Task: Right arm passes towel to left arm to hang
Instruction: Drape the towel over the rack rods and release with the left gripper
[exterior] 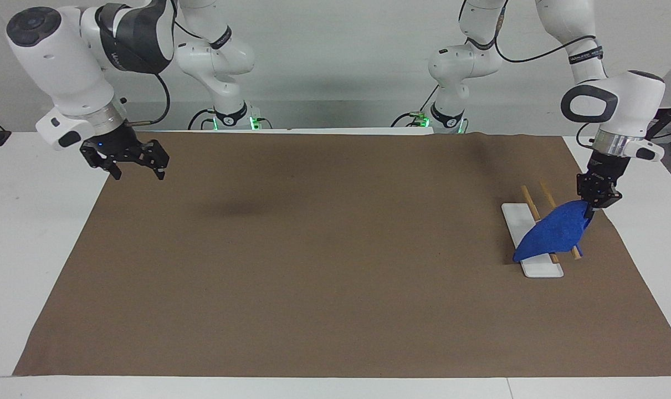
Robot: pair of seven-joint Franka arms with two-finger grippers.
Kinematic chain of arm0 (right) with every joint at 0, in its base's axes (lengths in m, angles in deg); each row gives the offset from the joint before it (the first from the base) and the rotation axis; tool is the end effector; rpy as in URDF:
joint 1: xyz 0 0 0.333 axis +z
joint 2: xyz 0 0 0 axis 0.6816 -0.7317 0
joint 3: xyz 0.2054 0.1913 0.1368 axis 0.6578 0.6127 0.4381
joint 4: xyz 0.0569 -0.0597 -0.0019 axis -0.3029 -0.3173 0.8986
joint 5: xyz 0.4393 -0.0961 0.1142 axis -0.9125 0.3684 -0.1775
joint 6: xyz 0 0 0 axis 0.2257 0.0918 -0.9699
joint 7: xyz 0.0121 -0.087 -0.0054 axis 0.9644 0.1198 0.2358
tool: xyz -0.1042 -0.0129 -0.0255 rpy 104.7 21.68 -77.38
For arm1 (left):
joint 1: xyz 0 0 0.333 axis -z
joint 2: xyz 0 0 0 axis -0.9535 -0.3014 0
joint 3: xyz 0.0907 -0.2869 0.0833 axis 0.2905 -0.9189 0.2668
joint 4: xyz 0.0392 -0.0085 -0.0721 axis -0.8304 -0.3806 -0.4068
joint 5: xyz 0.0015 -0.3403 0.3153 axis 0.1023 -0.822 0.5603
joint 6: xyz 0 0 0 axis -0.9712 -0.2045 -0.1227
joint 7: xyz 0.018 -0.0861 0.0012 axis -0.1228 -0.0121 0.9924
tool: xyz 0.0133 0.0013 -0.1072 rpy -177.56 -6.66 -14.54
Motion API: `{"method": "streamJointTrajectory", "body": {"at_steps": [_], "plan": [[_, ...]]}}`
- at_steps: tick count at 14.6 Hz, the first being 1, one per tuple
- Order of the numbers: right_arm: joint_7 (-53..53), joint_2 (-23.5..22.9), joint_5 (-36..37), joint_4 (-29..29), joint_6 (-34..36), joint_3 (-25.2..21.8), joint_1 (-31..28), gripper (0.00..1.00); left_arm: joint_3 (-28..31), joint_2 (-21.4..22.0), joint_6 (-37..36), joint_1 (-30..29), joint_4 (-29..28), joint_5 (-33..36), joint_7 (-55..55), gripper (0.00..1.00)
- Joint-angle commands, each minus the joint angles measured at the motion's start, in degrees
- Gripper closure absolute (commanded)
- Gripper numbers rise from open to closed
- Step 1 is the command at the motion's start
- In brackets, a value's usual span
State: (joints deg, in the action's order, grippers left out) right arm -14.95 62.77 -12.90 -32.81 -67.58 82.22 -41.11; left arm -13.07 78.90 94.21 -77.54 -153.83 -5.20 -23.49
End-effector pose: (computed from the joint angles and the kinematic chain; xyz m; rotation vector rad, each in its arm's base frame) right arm 0.6366 -0.0514 0.5589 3.1162 -0.0141 -0.0288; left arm 0.5586 0.1816 0.3600 2.1261 1.7158 0.4191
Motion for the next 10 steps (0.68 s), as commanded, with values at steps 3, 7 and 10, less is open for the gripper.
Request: {"method": "streamJointTrajectory", "body": {"at_steps": [3,7,10], "plan": [[0.7,0.4,0.7,-0.2,0.6,0.2,-0.4,0.00,1.3,2.2,-2.2,-0.9,-1.4,0.7,-5.2,0.61],[0.7,0.4,0.8,-0.2,0.6,0.2,-0.4,0.00,2.1,1.7,-2.6,-0.8,0.9,1.0,-5.6,0.22],[0.7,0.4,0.7,-0.2,0.6,0.2,-0.4,0.00,1.8,1.3,-13.3,-0.7,9.8,14.6,-5.9,0.00]]}}
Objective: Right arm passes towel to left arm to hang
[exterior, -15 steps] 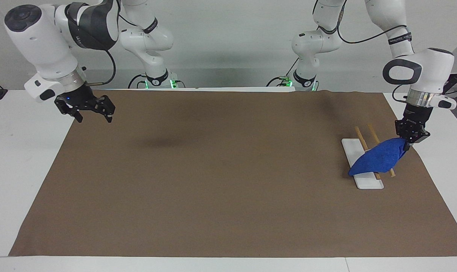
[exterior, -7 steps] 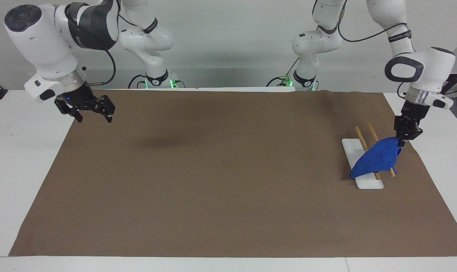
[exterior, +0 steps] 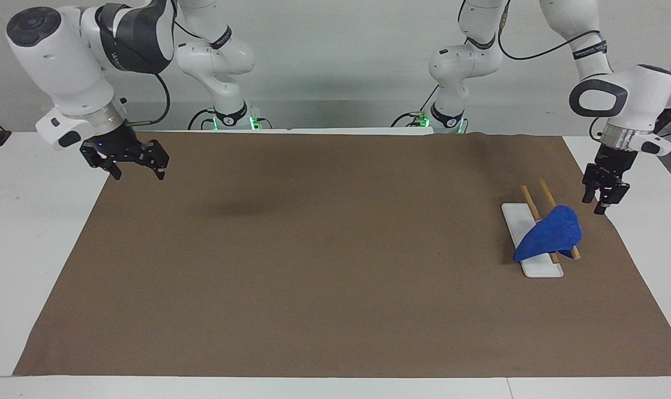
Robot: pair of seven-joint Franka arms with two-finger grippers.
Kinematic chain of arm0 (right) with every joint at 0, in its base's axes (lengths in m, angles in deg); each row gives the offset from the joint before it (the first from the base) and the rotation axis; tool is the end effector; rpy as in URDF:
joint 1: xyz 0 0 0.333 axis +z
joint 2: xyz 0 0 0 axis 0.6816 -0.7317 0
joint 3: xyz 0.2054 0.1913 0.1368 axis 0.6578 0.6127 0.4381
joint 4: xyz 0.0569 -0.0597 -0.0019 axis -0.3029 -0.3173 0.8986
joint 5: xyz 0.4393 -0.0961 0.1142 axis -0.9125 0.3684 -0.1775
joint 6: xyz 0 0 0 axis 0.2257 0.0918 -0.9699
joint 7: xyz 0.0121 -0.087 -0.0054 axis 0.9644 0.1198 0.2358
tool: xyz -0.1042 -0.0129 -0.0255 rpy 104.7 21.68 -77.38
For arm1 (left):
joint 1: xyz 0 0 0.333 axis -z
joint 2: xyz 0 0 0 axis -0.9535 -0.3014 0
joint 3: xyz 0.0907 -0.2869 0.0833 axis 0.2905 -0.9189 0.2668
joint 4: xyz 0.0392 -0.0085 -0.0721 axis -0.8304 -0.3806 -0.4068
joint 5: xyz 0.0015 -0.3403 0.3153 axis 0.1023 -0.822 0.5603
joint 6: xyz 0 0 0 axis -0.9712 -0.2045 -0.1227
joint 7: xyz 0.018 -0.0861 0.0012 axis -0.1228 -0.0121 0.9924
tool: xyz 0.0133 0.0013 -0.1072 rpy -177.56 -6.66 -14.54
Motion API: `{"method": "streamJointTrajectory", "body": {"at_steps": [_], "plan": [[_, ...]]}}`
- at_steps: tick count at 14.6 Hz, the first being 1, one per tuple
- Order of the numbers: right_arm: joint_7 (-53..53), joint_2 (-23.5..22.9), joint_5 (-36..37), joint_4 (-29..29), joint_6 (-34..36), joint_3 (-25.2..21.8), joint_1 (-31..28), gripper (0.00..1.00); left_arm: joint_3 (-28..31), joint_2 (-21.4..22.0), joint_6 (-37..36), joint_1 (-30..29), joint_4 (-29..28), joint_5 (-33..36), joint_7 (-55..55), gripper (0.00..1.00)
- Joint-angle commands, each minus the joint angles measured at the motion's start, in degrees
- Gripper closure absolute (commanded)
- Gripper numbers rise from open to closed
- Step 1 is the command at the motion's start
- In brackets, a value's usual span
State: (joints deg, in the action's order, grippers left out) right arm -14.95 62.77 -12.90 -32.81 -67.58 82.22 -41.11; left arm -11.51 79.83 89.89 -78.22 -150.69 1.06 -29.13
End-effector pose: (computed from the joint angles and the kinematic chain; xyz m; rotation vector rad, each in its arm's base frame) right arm 0.6366 -0.0514 0.5589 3.1162 -0.0141 -0.0288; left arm 0.5626 0.2016 0.3906 2.3075 1.5716 0.4700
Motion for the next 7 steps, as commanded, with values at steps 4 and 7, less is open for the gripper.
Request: {"method": "streamJointTrajectory", "body": {"at_steps": [4,7], "plan": [[0.3,0.4,0.1,-0.1,0.4,-0.1,-0.4,0.00,-4.2,0.0,-31.8,0.4,21.6,19.1,-2.0,0.00],[0.3,0.3,-0.1,0.3,0.3,-0.5,-0.6,0.00,-8.4,-0.4,-45.4,0.4,29.6,19.2,-4.5,0.00]]}}
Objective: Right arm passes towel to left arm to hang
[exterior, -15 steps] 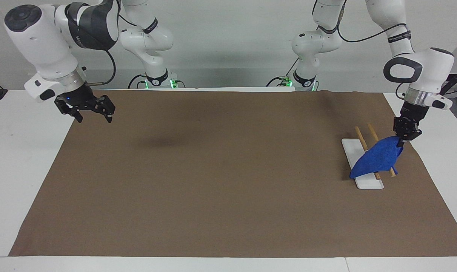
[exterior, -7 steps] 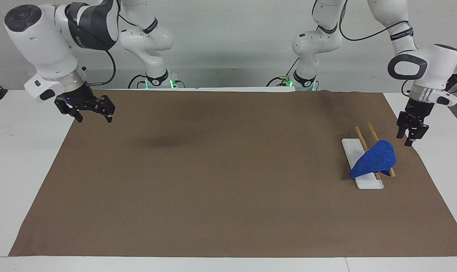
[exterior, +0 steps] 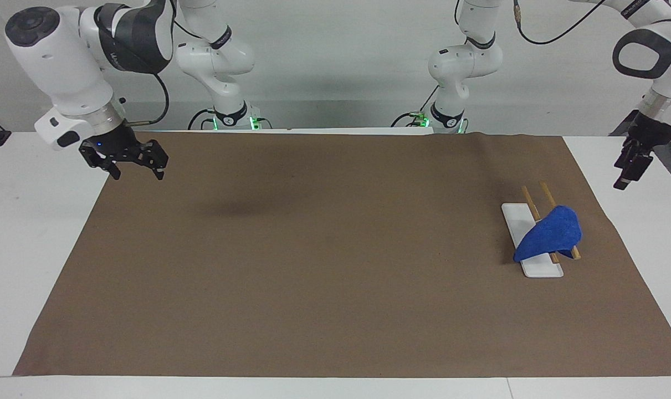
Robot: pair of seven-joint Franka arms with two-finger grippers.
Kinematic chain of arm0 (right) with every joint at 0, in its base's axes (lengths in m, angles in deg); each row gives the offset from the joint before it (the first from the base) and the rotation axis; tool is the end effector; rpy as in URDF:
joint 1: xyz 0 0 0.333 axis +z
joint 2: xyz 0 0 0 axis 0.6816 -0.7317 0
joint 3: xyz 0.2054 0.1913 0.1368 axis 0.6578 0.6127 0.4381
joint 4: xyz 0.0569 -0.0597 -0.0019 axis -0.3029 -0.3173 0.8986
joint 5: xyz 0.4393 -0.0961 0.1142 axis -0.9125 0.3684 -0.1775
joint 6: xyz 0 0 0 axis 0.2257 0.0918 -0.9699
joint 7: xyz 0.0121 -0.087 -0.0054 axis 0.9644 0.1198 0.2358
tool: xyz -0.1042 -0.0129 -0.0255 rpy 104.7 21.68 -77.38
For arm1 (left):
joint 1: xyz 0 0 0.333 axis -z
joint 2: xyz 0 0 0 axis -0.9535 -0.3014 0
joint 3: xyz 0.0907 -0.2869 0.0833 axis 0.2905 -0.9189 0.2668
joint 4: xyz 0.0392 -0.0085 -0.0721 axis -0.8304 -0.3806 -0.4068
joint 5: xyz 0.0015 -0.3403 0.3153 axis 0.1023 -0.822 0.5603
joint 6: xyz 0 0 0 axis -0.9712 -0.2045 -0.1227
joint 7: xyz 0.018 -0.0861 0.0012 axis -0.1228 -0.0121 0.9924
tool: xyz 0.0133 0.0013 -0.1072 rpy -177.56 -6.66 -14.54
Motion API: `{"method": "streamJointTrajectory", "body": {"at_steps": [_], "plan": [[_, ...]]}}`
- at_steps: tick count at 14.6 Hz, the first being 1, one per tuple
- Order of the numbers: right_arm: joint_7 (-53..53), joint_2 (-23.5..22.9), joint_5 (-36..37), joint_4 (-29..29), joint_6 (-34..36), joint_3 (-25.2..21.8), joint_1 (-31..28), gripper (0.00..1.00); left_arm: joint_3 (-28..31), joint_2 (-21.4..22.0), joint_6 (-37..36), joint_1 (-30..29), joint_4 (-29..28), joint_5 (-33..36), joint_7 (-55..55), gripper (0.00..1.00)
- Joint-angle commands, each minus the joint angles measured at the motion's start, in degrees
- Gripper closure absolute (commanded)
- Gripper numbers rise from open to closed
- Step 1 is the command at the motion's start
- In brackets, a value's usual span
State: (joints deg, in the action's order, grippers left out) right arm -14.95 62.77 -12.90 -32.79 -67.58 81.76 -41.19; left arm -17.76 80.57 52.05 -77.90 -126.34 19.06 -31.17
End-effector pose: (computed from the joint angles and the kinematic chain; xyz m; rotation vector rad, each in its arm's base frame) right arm 0.6361 -0.0573 0.5591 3.1160 -0.0288 -0.0284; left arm 0.6020 0.1354 0.5652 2.8223 1.1894 0.2244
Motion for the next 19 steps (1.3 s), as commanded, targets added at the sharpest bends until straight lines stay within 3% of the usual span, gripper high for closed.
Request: {"method": "streamJointTrajectory", "body": {"at_steps": [1,5,7,11,15,19], "plan": [[0.4,0.2,-0.2,0.4,0.3,-0.3,-0.5,0.00,-3.8,-1.0,-10.9,0.1,6.9,1.3,-4.5,0.00],[0.4,0.2,-0.2,0.4,0.1,-0.8,-0.5,0.00,-9.4,0.1,-23.8,0.0,11.6,1.1,-20.7,0.00],[0.4,0.1,-0.2,0.4,0.1,-0.8,-0.5,0.00,-13.0,2.6,-28.6,-0.7,10.5,0.7,-26.6,0.00],[0.4,0.0,-0.1,0.4,0.0,-0.7,-0.5,0.00,-14.0,2.5,-27.0,-1.0,9.6,0.7,-29.7,0.00],[0.4,0.0,-0.2,0.4,0.0,-1.0,-0.7,0.00,-12.8,-2.1,-31.6,0.8,17.9,1.4,-29.7,0.00],[0.4,0.1,-2.1,0.1,-0.2,-2.4,-0.9,0.00,-10.2,-1.9,-31.9,5.7,17.8,1.3,-29.8,0.00]]}}
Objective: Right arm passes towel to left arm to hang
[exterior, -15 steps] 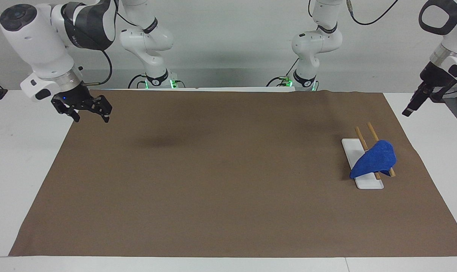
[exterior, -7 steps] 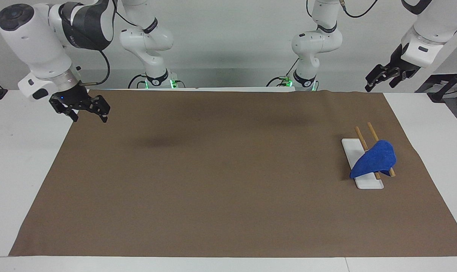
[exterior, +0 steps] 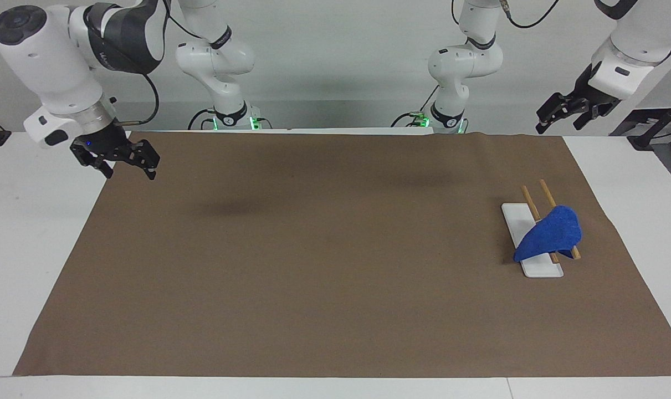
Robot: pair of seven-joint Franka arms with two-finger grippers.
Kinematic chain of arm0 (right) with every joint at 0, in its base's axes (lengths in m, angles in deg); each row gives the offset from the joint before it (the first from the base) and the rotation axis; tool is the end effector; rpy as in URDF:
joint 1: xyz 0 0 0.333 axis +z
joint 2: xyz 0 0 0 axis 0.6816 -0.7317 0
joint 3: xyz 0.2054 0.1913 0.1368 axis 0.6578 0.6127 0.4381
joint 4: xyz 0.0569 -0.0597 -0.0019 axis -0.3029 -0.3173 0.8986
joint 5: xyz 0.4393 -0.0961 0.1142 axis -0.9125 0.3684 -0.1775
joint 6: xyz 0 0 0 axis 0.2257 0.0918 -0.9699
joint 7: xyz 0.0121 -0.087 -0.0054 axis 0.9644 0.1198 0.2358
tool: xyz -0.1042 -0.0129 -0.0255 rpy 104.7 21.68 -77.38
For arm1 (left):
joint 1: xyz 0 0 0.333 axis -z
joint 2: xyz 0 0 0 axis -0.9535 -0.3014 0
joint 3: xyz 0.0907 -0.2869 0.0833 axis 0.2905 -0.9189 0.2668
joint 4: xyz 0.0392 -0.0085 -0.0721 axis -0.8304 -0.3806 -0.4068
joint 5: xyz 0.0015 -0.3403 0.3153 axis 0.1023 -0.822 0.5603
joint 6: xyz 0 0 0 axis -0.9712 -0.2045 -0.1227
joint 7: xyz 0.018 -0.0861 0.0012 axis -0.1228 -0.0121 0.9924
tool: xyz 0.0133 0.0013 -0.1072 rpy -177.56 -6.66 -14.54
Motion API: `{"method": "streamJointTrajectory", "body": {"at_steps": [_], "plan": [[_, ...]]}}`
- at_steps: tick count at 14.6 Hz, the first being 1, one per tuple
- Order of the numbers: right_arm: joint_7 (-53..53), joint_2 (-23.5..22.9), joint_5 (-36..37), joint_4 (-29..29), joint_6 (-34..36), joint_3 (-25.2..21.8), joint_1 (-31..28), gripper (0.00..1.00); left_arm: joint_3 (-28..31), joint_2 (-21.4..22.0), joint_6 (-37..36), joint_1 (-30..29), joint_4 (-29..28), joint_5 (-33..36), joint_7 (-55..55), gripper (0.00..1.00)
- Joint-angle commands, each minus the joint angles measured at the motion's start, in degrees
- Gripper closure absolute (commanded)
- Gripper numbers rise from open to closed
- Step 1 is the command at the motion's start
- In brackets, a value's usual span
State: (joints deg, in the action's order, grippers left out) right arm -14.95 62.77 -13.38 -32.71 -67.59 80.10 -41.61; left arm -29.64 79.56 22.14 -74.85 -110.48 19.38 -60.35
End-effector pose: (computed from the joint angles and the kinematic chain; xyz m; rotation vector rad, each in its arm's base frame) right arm 0.6339 -0.0794 0.5599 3.1228 -0.0871 -0.0255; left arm 0.5771 -0.0284 0.6595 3.1232 0.0258 -0.1669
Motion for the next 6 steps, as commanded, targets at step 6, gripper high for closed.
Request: {"method": "streamJointTrajectory", "body": {"at_steps": [6], "plan": [[0.4,0.1,-1.6,-0.1,-0.1,-0.8,-0.5,0.00,4.8,-0.6,-2.0,5.4,1.4,0.9,-0.6,0.00]]}}
